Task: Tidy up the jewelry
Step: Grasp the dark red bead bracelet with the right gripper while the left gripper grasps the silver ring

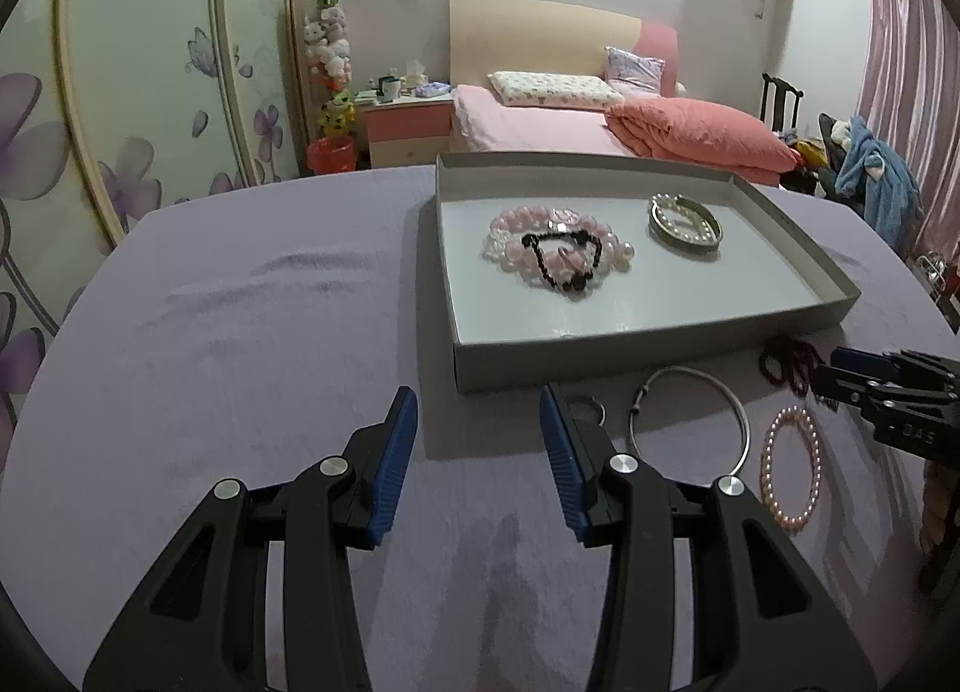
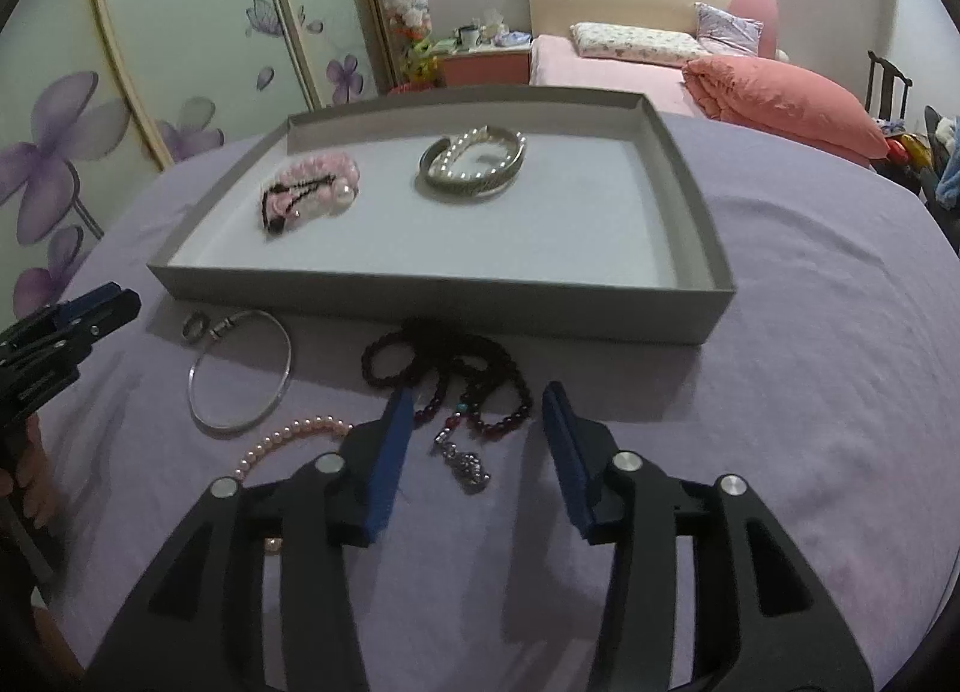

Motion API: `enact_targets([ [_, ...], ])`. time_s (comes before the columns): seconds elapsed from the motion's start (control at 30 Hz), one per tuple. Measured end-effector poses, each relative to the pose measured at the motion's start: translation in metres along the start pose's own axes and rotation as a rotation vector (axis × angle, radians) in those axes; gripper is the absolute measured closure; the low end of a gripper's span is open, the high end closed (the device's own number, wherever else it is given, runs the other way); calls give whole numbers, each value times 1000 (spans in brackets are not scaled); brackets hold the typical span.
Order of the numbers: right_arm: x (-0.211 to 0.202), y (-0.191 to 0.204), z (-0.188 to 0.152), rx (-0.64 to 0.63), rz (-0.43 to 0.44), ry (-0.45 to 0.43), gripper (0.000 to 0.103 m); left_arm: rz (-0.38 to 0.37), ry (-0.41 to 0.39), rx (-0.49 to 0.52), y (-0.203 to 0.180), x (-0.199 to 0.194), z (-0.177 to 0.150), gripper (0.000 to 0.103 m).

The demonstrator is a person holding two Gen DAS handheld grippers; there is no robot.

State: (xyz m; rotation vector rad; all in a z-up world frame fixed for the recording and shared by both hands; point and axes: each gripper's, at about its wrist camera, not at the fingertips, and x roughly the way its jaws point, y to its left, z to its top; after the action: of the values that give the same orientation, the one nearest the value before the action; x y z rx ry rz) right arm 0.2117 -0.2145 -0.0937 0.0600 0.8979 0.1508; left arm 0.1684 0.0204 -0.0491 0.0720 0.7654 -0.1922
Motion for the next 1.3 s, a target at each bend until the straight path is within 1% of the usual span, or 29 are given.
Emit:
enact_targets([
  [0.13,6,6,6,-28,-22,7,49,-3,16,10,1,2,-3,59],
  [0.23,11,11,9,-57,-41,15,46,-5,24,20,-1,4,-6,59],
  [0.37,16,17,13,-91,-58,17,45,-9,25,38,-6,4,-7,59],
  [0.4,17,19,14,-96,-60,14,48,-11,26,44,-7,4,-7,59],
  [0.43,16,20,14,-102,-55,11,57,-13,26,50,-8,4,-7,59],
  [0.47,16,22,14,-109,-51,8,62,-14,26,55,-9,4,-7,59],
  [0.53,14,24,12,-121,-50,6,84,-17,30,68,-13,5,-8,59],
  [0.57,13,23,12,-119,-51,7,90,-19,32,75,-14,6,-8,59],
  [0.67,8,16,8,-97,-66,0,90,-24,37,88,-19,7,-8,59],
  [0.77,4,-2,5,-27,-115,-9,94,-33,45,112,-25,9,-8,59],
  [0.87,2,-17,5,22,-124,-12,94,-41,69,139,-33,15,-8,59],
  [0.97,1,-19,4,20,-127,-13,93,-50,92,152,-38,20,-8,59],
  [1.07,0,-23,3,21,-126,-12,93,-39,117,166,-41,25,-8,60],
  [1.17,0,-22,2,24,-122,-13,93,-27,115,169,-46,29,-6,61],
  [1.27,0,-22,2,22,-124,-12,93,-22,115,160,-48,34,-1,64],
  [1.3,-1,-23,2,23,-124,-12,93,-24,116,158,-49,36,0,66],
])
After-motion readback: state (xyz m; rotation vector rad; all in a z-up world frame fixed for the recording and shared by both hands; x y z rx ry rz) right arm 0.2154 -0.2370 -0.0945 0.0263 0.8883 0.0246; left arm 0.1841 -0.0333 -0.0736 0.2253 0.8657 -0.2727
